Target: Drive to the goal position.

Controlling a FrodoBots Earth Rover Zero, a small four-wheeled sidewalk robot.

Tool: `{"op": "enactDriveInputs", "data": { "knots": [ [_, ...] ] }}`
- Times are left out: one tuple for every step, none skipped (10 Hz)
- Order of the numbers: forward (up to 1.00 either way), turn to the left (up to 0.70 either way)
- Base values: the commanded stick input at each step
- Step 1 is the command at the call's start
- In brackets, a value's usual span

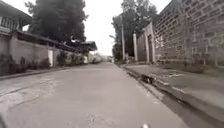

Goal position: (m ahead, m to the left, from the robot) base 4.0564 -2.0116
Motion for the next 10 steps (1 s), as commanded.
{"op": "enactDriveInputs", "data": {
  "knots": [
    [1.00,-0.05],
    [1.00,-0.05],
    [1.00,-0.04],
    [1.00,-0.04],
    [1.00,-0.04],
    [1.00,-0.04],
    [1.00,-0.04],
    [1.00,-0.03],
    [1.00,-0.03],
    [1.00,-0.02]
  ]
}}
